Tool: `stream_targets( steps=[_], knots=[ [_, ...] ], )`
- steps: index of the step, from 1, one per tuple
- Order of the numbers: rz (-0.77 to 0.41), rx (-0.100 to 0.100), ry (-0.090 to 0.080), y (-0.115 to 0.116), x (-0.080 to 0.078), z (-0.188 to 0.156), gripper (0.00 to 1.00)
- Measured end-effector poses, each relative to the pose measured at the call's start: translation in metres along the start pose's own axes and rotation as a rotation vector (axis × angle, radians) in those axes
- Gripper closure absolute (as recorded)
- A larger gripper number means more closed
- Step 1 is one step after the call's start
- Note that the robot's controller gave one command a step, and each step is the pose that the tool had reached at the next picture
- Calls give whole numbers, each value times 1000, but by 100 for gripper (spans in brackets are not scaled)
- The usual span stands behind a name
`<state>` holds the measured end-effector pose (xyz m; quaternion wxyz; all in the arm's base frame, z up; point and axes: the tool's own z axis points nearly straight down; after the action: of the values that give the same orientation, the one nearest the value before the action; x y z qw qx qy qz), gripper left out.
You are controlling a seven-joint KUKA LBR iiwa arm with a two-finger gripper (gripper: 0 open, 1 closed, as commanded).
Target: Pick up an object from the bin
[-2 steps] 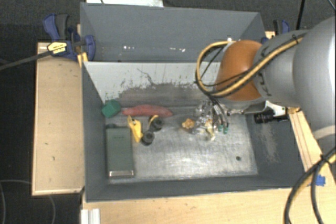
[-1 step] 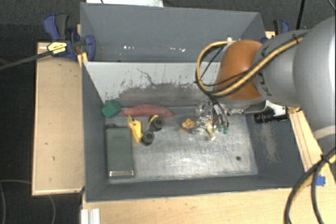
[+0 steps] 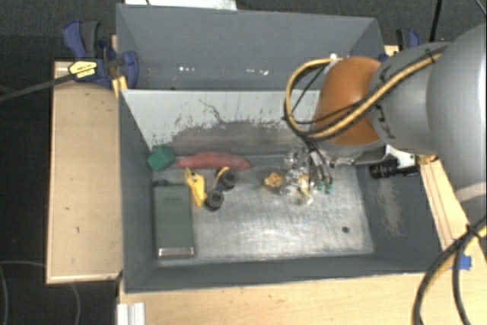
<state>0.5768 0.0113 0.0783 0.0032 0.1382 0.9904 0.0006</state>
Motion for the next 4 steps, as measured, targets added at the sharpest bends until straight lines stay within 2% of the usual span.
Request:
stream_targets(
  steps=[3,4],
  knots=[
    [-4,2,7,0,1,-9,100],
    [-4,4,13,-1,2,-25,100]
  ],
)
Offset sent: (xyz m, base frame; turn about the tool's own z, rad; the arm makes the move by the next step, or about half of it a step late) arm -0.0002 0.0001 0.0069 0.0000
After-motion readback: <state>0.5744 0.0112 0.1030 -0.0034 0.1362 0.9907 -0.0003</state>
